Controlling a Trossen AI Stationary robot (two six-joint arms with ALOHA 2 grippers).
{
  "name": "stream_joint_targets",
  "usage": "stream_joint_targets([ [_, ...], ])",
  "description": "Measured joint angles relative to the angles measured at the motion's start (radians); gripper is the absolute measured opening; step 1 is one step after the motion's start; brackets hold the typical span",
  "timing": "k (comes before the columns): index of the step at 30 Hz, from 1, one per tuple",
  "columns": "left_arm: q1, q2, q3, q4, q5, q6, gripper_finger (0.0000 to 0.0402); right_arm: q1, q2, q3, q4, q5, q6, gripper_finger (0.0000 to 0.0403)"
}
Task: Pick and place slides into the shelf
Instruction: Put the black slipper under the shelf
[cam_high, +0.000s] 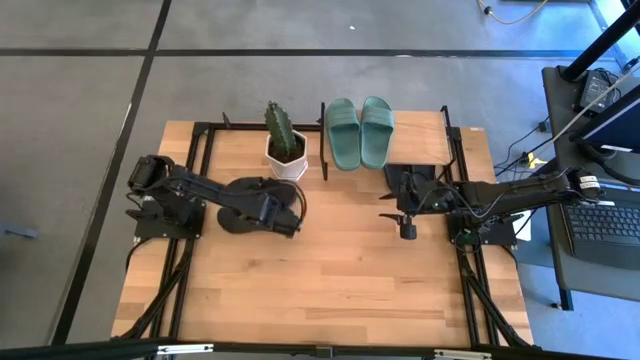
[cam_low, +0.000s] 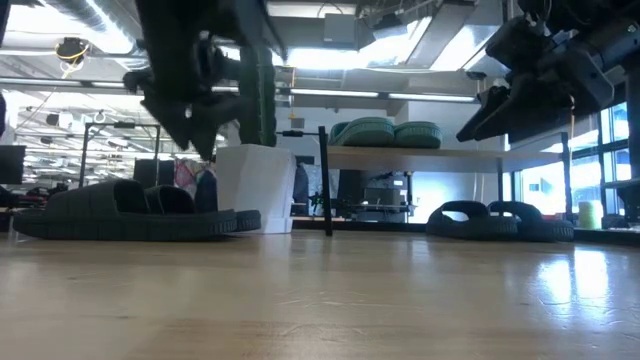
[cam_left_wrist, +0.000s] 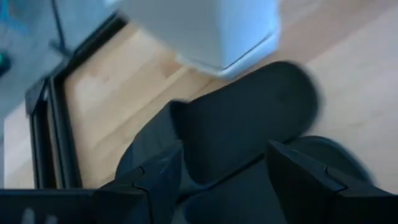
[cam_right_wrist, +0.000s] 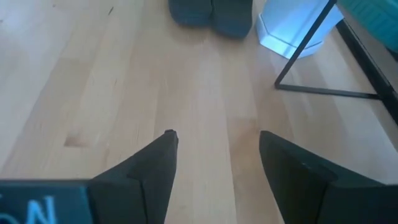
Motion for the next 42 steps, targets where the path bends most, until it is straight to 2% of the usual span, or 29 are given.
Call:
stream_joint_targets([
  [14,0.173,0.005,-0.091,0.028,0.150,-0.031,0.0198,0.000,0.000,0.000,-0.015,0.000,0.051,0.0227],
  [29,0.214,0.005,-0.198,0.050,0.158,-0.050,0.0190,0.000,0.000,0.000,-0.017,0.000,0.049,0.0227],
  [34,0.213,0.005,-0.201,0.048,0.158,-0.049,0.0142,0.000,0.000,0.000,-0.018,0.000,0.048,0.0227],
  [42,0.213,0.005,-0.202,0.032,0.151,0.027,0.0013,0.000,0.000,0.000,-0.032,0.000,0.052,0.0227],
])
